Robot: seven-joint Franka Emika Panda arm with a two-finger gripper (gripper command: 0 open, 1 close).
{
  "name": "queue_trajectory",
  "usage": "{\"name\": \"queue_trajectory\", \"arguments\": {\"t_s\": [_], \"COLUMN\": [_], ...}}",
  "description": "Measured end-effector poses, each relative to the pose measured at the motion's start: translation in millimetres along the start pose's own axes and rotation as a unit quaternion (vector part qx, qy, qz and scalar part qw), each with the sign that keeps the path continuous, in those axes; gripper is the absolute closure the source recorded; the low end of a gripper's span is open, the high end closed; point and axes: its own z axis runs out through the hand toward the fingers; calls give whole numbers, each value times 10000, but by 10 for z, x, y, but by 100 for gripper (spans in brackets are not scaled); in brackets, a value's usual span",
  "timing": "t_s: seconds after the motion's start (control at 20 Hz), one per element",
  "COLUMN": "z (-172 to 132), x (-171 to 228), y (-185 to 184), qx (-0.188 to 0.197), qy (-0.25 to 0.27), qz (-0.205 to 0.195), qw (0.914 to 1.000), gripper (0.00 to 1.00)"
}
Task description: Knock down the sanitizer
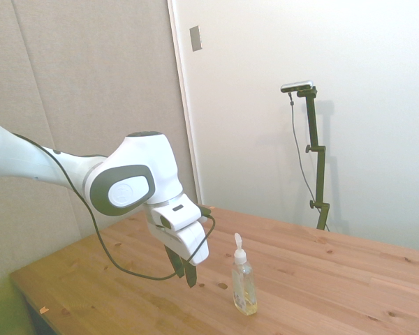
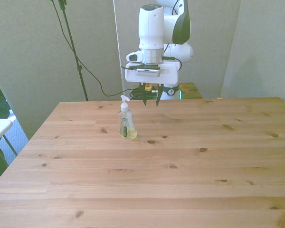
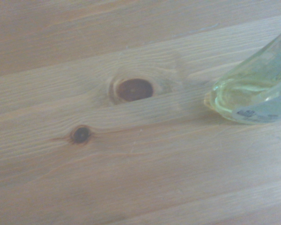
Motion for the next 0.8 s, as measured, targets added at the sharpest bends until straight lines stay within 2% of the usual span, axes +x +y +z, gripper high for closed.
{"name": "queue_trajectory", "arguments": {"t_s": [0.45, 0.8], "z": [199, 253], "x": [566, 922], "y": [119, -135], "qx": [-146, -72], "qy": [20, 101], "qz": [421, 565], "qw": [9990, 9983], "gripper": [100, 100]}}
